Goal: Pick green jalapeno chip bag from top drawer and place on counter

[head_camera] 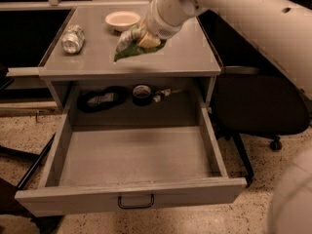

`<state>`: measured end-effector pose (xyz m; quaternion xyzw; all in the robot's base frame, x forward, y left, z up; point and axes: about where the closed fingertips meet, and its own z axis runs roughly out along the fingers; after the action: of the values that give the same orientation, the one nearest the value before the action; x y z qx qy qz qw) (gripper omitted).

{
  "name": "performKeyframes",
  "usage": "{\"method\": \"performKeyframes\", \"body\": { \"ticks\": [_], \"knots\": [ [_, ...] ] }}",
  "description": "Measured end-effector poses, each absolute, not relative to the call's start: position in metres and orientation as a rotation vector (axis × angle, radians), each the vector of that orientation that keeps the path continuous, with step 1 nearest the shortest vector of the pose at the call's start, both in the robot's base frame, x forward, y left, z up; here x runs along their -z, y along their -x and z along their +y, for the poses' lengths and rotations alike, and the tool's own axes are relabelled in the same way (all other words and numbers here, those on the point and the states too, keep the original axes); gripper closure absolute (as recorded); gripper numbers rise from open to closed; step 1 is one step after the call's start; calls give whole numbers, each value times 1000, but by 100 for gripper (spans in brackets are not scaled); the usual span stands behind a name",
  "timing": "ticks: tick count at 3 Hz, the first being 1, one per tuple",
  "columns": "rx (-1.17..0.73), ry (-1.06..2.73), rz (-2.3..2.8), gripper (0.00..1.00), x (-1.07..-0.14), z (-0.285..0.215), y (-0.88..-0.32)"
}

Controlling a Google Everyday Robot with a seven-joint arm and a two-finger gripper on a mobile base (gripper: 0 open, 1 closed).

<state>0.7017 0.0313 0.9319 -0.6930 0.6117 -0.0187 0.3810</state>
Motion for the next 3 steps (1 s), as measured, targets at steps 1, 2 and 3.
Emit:
{"method": "performKeyframes", "body": {
  "ticks": [1,2,3],
  "knots": [
    [116,1663,1640,100,-925,0,-765],
    [65,1598,1793,100,-869,-25,-796],
    [6,1596,1845,100,-843,-28,-800]
  ]
}}
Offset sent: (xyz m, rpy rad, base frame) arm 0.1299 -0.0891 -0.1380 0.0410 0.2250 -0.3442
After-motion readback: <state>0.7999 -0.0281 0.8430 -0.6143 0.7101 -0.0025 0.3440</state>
